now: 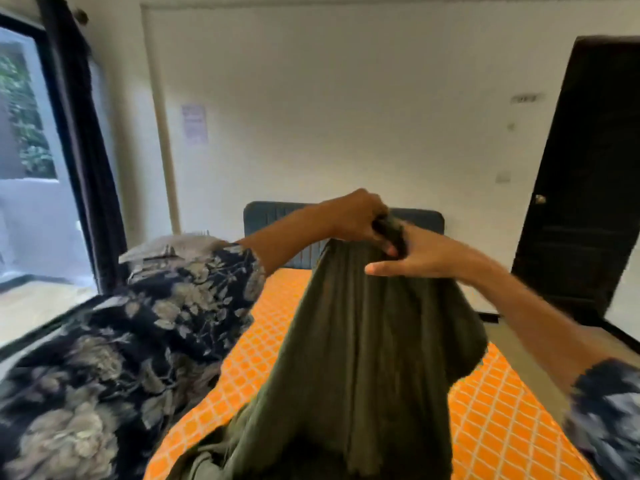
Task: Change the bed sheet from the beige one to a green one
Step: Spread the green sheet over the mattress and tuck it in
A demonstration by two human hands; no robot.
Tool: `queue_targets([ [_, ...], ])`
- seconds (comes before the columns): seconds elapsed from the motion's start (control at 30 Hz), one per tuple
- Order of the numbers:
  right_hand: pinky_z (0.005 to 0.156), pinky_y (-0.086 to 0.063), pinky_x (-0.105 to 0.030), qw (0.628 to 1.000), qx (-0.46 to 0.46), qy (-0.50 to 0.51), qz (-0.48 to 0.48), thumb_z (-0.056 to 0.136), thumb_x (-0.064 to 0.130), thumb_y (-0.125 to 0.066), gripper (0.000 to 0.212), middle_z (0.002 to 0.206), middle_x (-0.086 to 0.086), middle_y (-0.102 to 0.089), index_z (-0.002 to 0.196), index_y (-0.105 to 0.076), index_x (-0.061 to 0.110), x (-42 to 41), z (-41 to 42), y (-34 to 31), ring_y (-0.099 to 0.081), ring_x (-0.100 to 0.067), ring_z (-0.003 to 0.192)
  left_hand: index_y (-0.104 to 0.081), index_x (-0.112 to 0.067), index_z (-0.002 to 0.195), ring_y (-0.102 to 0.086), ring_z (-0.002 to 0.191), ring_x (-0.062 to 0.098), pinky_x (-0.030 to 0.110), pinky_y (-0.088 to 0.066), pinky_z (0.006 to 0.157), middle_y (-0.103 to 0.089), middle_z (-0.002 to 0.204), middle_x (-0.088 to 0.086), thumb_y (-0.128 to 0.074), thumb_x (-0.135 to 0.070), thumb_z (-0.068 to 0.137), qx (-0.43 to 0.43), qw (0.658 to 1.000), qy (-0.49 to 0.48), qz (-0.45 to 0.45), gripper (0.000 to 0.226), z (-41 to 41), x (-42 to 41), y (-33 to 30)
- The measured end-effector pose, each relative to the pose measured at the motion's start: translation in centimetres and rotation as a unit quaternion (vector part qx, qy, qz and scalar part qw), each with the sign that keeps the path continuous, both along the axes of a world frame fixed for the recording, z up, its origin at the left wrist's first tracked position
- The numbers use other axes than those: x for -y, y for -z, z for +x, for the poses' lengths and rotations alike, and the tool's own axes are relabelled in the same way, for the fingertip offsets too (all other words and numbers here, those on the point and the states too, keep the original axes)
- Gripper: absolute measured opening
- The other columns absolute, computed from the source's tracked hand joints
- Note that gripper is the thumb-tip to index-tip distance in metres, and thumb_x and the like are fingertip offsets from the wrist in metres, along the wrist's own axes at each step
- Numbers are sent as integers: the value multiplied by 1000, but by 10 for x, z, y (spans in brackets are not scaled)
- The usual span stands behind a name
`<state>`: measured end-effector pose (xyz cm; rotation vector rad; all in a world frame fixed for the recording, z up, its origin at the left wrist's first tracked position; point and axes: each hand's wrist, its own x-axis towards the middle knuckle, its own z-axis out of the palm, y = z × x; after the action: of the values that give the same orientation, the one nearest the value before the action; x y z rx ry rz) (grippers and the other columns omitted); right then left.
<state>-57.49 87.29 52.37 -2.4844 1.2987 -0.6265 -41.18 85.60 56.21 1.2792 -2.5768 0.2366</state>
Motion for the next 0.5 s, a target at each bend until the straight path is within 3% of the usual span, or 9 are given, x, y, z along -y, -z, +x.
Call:
queue_targets([
  [0.1, 77, -48, -21, 987, 128, 10, 94, 86, 39, -66, 21, 94, 1, -67, 97, -65, 22, 5, 8, 31, -63, -16, 91, -67, -6, 84, -49, 62, 13, 24, -34, 58, -57, 71, -1, -71, -45, 81, -58, 998, 11, 17, 40, 1, -5, 24],
  [0.17, 74, -46, -22, 980, 172, 1, 97, 89, 30, -63, 17, 87, -2, -66, 93, -67, 14, -1, 3, 36, -63, -14, 84, -64, -13, 81, -50, 59, 6, 17, -37, 56, -56, 68, -5, -68, -44, 83, -135, 988, 26, 64, 32, 14, -10, 41],
  [0.23, 75, -47, -19, 979, 193, -9, 71, 88, 23, -65, 6, 85, 4, -69, 90, -70, 20, -8, -6, 37, -65, -8, 82, -61, -17, 81, -52, 62, 4, 17, -41, 61, -57, 72, -5, -68, -46, 83, -174, 978, 33, 114, 29, 21, -16, 63],
  [0.33, 81, -49, -17, 969, 235, -15, 69, 87, 11, -65, 16, 85, 10, -71, 87, -71, 25, -26, -25, 39, -65, -1, 83, -62, -20, 88, -61, 78, 10, 27, -50, 77, -66, 87, -2, -64, -49, 85, -170, 963, 24, 207, 29, 24, -24, 113],
  [0.4, 78, -49, -11, 964, 255, -19, 73, 88, 4, -61, 19, 83, 12, -70, 88, -69, 21, -43, -43, 43, -64, 4, 78, -67, -12, 99, -66, 87, 15, 32, -51, 86, -70, 99, 1, -63, -51, 85, -160, 950, 33, 266, 42, 28, -26, 151],
  [0.47, 73, -47, -8, 962, 259, -11, 83, 88, 0, -59, 19, 76, 15, -70, 88, -67, 17, -60, -63, 48, -63, 7, 75, -68, -14, 105, -67, 91, 15, 34, -51, 87, -71, 102, 1, -56, -61, 79, -143, 945, 42, 292, 55, 29, -29, 183],
  [0.5, 72, -47, -8, 960, 262, -3, 95, 87, 0, -58, 19, 74, 16, -70, 87, -67, 16, -70, -73, 52, -64, 6, 75, -68, -20, 101, -65, 89, 12, 33, -51, 85, -70, 99, -3, -53, -61, 80, -149, 935, 44, 317, 48, 25, -30, 195],
])
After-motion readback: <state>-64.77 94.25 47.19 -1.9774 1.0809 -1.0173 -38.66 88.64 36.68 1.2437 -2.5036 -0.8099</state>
